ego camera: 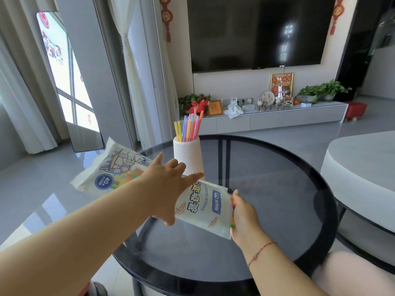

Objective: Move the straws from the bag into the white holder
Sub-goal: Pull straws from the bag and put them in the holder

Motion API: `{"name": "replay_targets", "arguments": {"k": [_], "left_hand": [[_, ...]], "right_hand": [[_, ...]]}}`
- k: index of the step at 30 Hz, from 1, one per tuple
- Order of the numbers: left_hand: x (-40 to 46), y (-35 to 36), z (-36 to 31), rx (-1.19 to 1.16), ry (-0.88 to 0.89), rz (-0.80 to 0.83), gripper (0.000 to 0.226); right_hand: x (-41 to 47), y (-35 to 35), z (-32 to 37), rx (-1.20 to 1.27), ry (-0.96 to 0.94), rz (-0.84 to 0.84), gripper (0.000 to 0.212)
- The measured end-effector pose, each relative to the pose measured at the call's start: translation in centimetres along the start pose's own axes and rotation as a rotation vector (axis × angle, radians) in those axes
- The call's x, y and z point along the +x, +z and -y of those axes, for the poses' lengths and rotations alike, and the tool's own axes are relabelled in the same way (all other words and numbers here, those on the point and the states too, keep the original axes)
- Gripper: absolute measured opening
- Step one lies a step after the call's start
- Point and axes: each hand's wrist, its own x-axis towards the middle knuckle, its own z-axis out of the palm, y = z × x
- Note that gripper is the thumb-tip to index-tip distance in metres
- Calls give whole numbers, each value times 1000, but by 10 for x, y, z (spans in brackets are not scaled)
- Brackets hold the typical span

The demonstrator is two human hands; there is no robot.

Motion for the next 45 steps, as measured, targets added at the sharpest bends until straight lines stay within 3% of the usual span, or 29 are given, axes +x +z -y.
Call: {"name": "replay_targets", "arguments": {"k": [8, 12, 18, 24, 28, 34, 39, 45], "left_hand": [[-18, 41, -5, -358, -226, -138, 123], [-26, 60, -16, -458, -354, -165, 126], [-26, 63, -28, -539, -367, -236, 126], [-25, 69, -26, -533, -382, -200, 125], [-28, 73, -25, -580, -391, -197, 124], [-27, 78, -24, -645, -428, -184, 123], [-22, 76, -30, -669, -401, -183, 124], [-26, 76, -34, -664, -363, -172, 124]], "right_hand": [[-3, -8, 24, -40, -128, 15, 44], [-7, -11, 24, -292, -225, 10, 50], [-2, -12, 19, -413, -388, 14, 37], [6, -24, 22, -487, -445, -42, 36], [10, -34, 33, -366, -413, -56, 35], [-2, -34, 47, 33, -304, -69, 34], [-11, -10, 23, 166, -76, 121, 34], [-2, -8, 42, 220, -138, 60, 32]]}}
